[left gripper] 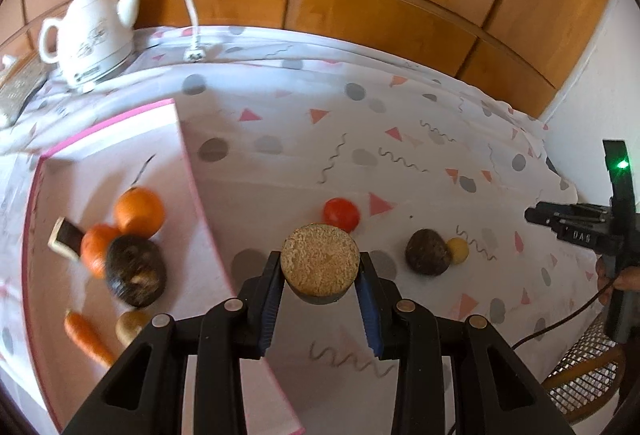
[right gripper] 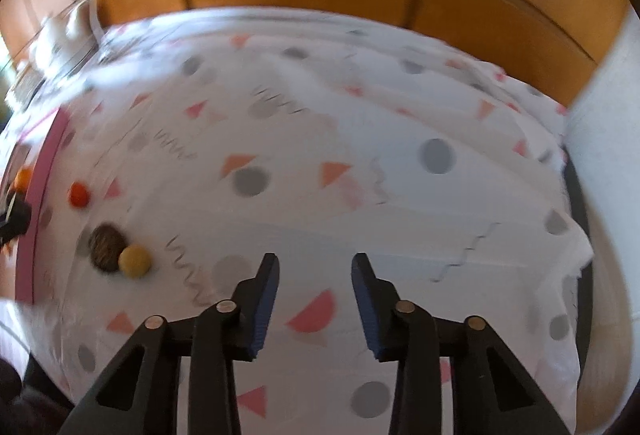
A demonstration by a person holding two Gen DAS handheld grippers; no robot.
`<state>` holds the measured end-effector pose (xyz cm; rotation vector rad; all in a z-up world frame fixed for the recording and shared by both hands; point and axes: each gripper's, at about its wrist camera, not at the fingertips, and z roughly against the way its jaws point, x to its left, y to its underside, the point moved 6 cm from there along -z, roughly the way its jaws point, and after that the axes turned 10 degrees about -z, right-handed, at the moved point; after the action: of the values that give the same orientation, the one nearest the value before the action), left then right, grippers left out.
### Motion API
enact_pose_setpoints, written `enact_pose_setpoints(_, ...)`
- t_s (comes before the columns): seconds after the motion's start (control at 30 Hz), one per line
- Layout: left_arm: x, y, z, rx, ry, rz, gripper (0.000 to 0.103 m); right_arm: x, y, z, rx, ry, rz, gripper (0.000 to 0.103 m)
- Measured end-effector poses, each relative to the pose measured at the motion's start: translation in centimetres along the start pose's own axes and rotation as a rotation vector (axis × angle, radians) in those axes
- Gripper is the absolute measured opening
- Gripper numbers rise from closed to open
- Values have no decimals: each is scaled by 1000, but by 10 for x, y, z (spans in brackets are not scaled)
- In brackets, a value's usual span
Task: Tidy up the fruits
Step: 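Carry the eggplant slice into the pink tray and release it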
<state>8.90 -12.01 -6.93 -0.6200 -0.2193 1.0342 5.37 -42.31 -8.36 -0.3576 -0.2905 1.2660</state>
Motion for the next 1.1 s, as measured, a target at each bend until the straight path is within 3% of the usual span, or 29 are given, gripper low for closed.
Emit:
enact_pose_setpoints(0.37,32,16,21,-17,-13,87,36,92,20,1,74,-180,248,32)
enact_pose_setpoints(0.53,41,20,29,-30,-17,110,36,126,26,-17,110,-173,358,32)
enact_pose_setpoints(0.7,50,27,33,-30,-30,134,36,136,33,-39,138,-145,396,28)
enact_pose_setpoints(1.1,59,34,38,-33,-66,167,36,122,31,-47,138,-201,321,28)
